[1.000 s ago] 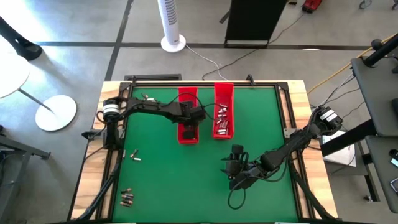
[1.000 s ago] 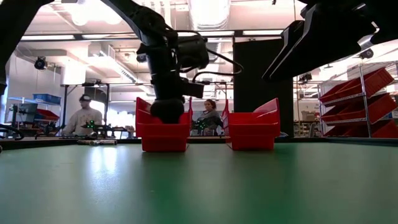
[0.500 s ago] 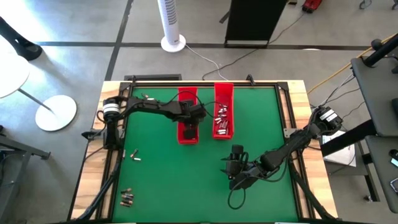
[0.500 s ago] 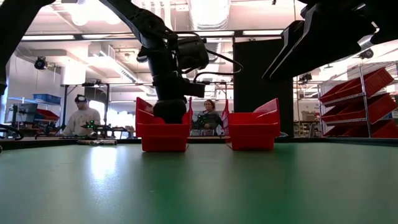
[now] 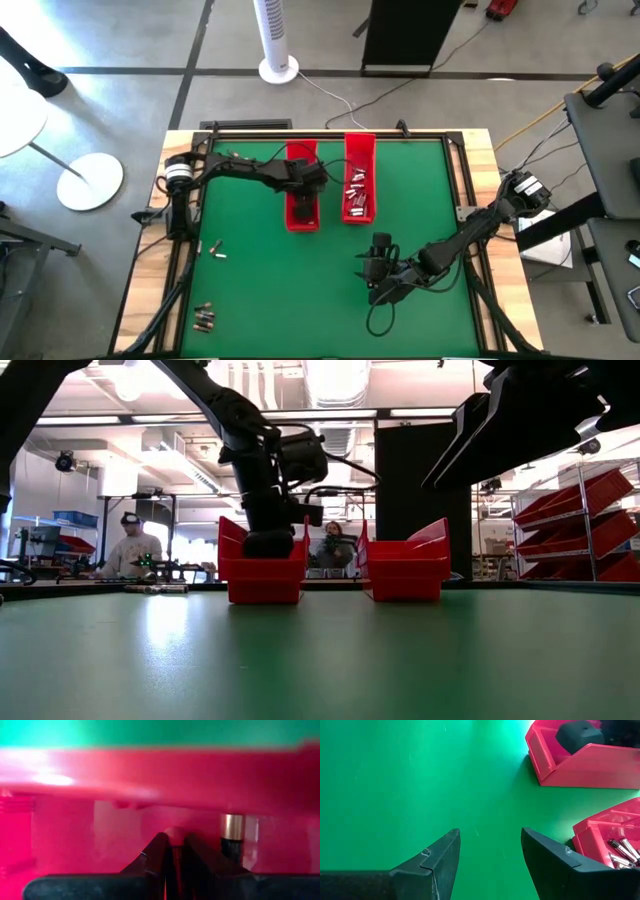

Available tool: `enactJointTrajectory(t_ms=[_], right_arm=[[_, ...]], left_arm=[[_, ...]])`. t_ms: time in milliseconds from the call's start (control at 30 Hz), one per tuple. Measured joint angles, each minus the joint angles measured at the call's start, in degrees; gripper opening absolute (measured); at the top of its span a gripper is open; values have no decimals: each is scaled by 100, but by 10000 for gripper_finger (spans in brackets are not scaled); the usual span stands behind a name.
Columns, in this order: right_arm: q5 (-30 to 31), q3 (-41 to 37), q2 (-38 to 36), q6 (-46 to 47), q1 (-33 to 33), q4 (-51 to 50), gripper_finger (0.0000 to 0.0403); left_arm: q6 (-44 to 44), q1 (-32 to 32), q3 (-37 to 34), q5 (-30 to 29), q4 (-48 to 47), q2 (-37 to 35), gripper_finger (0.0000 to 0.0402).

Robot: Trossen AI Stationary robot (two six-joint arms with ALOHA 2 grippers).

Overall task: Sort batteries
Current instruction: Put the black battery into the left red bin

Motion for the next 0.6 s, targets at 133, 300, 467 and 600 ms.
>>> enactJointTrajectory(t_ms=[133, 300, 467, 600], right_arm=[[0, -1, 0, -2, 0, -5, 203], [2, 0, 0, -2, 0, -7, 203], [2, 0, 0, -1, 0, -7, 203], [2, -2, 0, -2, 0, -7, 203]], left_arm=[[5, 1, -73, 33, 71, -9, 36], [22, -5, -77, 33, 91, -9, 40], [20, -3, -81, 55, 95, -9, 65], [33, -2, -81, 52, 95, -9, 83]])
